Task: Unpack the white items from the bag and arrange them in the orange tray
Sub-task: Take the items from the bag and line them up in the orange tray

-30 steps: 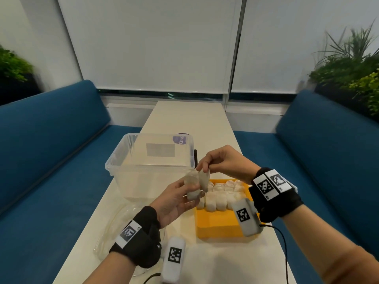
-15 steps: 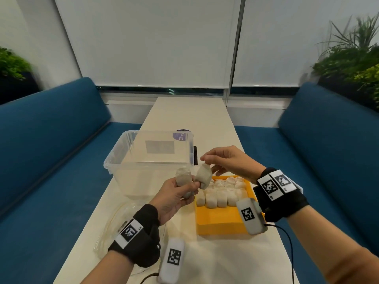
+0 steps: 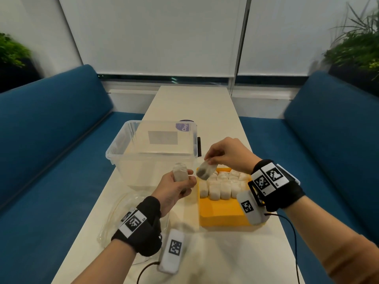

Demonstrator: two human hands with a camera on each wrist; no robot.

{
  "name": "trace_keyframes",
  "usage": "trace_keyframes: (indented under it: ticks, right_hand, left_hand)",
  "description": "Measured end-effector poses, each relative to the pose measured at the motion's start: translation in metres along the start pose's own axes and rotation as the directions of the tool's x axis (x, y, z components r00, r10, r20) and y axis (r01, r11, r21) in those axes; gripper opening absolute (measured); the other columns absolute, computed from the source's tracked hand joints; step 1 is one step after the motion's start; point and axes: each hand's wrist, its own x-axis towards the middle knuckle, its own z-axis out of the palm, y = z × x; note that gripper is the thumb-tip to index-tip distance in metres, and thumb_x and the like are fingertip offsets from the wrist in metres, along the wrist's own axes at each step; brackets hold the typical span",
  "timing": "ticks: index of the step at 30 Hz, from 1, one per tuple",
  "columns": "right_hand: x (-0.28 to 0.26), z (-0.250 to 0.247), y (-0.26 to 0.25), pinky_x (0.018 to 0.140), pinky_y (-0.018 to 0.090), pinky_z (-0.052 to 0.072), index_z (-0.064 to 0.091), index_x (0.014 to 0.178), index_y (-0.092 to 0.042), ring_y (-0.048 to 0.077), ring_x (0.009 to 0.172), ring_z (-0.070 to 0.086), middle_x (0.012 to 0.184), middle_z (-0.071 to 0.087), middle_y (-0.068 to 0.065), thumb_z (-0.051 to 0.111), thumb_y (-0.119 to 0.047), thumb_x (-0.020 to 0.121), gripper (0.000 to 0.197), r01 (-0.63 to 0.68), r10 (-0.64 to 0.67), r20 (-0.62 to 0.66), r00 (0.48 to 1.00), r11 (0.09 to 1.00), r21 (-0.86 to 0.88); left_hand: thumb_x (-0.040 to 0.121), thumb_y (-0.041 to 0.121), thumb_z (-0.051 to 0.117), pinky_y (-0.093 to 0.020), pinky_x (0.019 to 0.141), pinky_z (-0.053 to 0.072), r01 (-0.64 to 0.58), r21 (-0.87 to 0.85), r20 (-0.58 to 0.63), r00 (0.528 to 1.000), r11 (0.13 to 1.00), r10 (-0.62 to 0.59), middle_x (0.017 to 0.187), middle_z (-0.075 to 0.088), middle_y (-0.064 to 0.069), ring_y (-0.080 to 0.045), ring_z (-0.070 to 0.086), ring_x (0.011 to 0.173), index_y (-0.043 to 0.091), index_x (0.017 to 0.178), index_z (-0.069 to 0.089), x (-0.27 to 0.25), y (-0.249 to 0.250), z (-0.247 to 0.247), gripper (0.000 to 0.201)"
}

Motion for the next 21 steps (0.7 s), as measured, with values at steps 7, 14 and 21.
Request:
trace_keyframes:
  ticks: [7,14,21]
  right_hand:
    - [0.013,0.035,0.027,0.088,0.028,0.05,0.072,0.099,-0.013,0.02,0.095,0.062,0.103,0.068,0.006,0.057,-0.005,0.088,0.021,-0.089,0.142,0.158,0.977,0.95,-0.3]
    - [0.032,0.084,0.041,0.084,0.03,0.053,0.073,0.096,-0.01,0.023,0.095,0.065,0.101,0.071,0.009,0.066,-0.005,0.082,0.017,-0.094,0.249,0.402,0.881,0.925,-0.367]
    - [0.06,0.106,0.062,0.083,0.034,0.054,0.072,0.09,-0.008,0.03,0.09,0.066,0.101,0.068,0.013,0.063,0.003,0.08,0.017,-0.18,0.295,0.262,0.919,0.904,-0.387]
  left_hand:
    - [0.087,0.001,0.065,-0.022,0.064,0.055,0.057,-0.039,-0.077,0.995,0.998,-0.06,0.093,0.059,-0.011,-0.017,0.061,0.08,0.002,0.111,0.06,-0.001,-0.005,-0.022,0.024]
    - [0.087,0.005,0.066,-0.025,0.069,0.055,0.067,-0.034,-0.12,0.99,0.997,-0.07,0.096,0.06,-0.011,-0.019,0.062,0.086,0.002,0.112,0.061,-0.01,-0.008,-0.043,0.025]
    - [0.088,0.006,0.067,-0.025,0.07,0.055,0.067,-0.038,-0.156,0.985,0.997,-0.072,0.1,0.061,-0.012,-0.019,0.063,0.087,0.003,0.11,0.062,-0.021,-0.01,-0.059,0.023]
